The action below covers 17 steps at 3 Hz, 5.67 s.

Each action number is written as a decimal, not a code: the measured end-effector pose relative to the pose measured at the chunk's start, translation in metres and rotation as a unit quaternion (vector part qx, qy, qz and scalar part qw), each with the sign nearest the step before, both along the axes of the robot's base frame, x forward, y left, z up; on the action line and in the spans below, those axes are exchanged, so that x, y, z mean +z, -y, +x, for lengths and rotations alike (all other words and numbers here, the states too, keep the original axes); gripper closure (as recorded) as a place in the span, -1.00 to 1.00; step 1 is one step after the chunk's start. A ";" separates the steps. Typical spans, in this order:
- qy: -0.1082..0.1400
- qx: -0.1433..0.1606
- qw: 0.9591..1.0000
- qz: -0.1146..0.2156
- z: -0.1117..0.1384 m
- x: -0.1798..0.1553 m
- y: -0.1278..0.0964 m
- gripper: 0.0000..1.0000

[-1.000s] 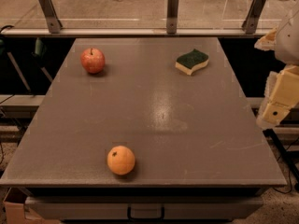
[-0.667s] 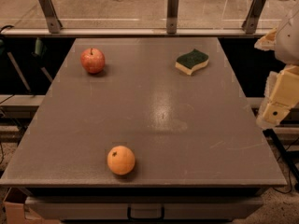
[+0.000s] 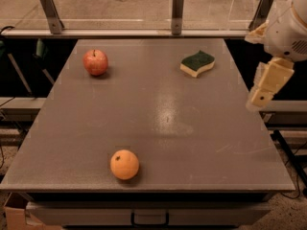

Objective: Move sponge near orange

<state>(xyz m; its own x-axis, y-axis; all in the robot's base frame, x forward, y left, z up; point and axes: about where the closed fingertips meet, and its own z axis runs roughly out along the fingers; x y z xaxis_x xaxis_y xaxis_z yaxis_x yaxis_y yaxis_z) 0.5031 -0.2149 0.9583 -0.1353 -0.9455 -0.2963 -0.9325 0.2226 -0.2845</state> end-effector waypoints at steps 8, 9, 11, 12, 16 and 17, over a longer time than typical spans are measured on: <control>-0.019 -0.130 0.948 0.289 0.242 -0.121 -0.040 0.01; -0.001 -0.107 0.942 0.319 0.233 -0.080 -0.044 0.50; 0.028 -0.066 0.935 0.349 0.210 -0.021 -0.045 1.00; -0.007 -0.001 0.933 0.359 0.196 -0.037 -0.096 1.00; -0.043 0.130 0.934 0.331 0.181 -0.112 -0.257 1.00; -0.042 0.135 0.933 0.330 0.182 -0.116 -0.280 0.52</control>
Offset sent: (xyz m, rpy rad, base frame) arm 0.1473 0.0170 -0.0418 0.2527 -0.1352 -0.0233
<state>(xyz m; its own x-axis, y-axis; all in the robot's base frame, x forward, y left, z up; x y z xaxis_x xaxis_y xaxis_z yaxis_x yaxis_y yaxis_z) 0.6853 0.0655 0.8422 0.0325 -0.5633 -0.8256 -0.9929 0.0763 -0.0911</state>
